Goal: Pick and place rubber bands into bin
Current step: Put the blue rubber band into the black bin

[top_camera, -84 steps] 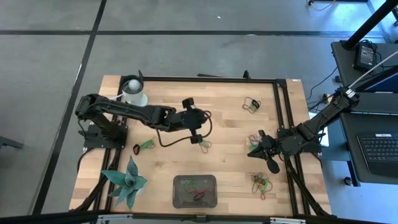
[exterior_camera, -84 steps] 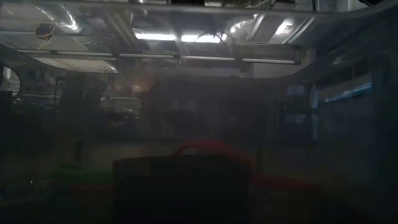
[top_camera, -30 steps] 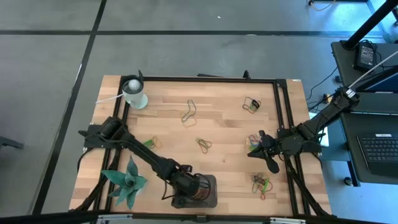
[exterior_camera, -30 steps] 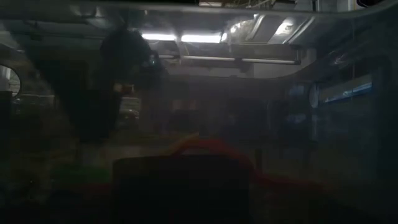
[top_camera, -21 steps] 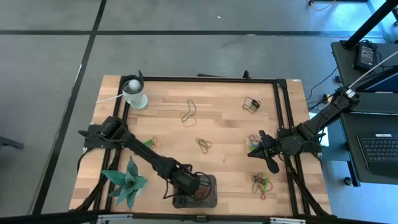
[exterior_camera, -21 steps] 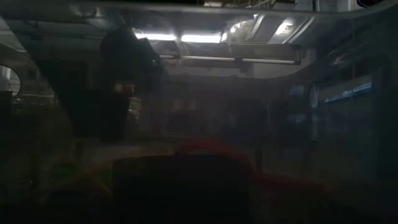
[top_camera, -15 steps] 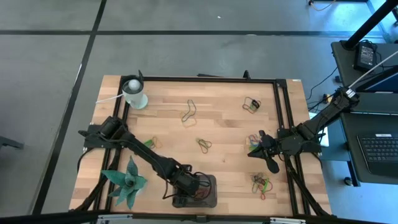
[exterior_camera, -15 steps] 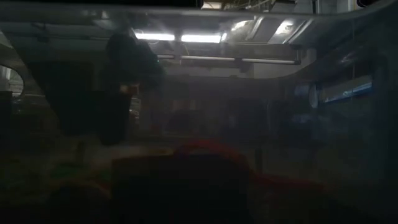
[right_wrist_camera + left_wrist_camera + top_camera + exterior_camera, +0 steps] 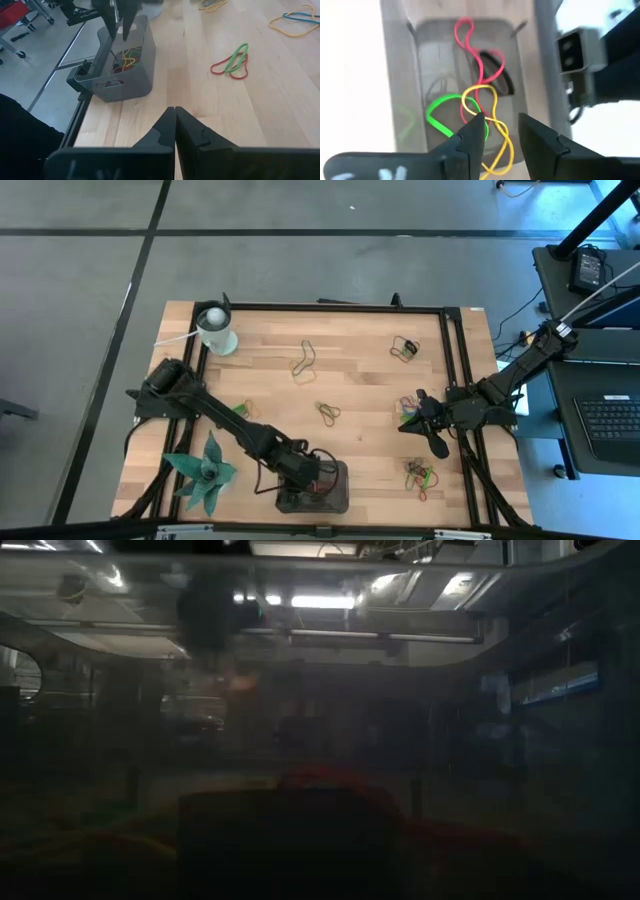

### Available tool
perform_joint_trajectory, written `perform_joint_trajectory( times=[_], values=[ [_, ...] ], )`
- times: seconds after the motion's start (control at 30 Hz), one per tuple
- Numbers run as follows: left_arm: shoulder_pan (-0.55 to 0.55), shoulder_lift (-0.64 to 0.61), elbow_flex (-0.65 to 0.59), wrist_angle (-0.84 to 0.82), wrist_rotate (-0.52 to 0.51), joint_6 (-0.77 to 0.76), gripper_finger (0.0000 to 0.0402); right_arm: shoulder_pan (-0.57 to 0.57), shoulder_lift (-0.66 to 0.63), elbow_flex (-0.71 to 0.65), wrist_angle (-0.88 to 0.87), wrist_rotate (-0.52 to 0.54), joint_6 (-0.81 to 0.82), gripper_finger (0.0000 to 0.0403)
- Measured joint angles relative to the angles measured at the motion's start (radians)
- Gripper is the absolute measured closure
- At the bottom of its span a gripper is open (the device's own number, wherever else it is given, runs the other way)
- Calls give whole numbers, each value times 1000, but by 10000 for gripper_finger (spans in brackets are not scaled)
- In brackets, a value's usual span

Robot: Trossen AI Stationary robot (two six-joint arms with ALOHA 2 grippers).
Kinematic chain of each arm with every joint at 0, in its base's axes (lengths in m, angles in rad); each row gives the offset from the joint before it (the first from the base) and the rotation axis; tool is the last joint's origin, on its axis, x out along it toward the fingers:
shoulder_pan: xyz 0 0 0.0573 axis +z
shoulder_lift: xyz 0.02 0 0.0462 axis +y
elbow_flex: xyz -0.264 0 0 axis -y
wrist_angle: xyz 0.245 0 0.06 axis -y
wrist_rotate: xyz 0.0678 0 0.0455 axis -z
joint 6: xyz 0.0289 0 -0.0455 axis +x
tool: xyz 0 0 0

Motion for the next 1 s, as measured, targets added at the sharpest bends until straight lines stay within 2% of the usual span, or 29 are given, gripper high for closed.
perform_joint_trajectory(
  times=[0.2, 0.37, 0.47, 0.6, 0.73, 1.0],
  values=[
    [20, -129, 0, -86, -74, 44, 309, 0, 0, 0, 1, 0, -1, 398],
    [31, -222, 0, -218, -228, 94, 342, 0, 0, 0, 11, 0, -71, 398],
    [31, -261, 0, -305, -344, 182, 376, 0, 0, 0, 20, 15, -72, 398],
    [43, -308, -16, -395, -402, 254, 397, 0, 1, 0, 46, 59, -73, 398],
    [91, -390, -145, -354, -347, 299, 400, -24, 22, 0, 71, 87, -53, 398],
    [215, -668, -551, -93, -249, 343, 401, -118, 169, 89, 61, 90, -7, 398]
  ],
)
